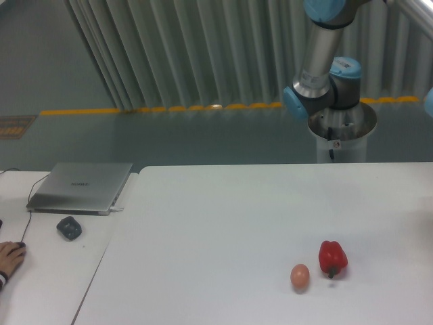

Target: Place the green pepper on the table

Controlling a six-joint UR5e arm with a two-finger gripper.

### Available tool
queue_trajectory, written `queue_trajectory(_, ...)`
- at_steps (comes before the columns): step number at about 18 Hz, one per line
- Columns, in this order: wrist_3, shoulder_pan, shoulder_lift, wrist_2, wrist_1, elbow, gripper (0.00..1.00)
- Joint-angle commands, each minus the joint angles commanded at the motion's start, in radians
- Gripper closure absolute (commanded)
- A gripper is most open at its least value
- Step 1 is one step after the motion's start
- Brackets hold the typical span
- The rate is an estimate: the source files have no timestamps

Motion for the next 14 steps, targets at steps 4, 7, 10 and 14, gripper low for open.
queue_trajectory(4,0.000,0.000,-0.002,0.020,-0.008,0.000,0.00)
queue_trajectory(7,0.002,0.011,-0.005,0.018,-0.005,-0.002,0.00)
queue_trajectory(10,0.000,0.014,-0.008,0.017,-0.005,-0.002,0.02)
queue_trajectory(14,0.000,0.014,-0.009,0.017,0.000,-0.006,0.04)
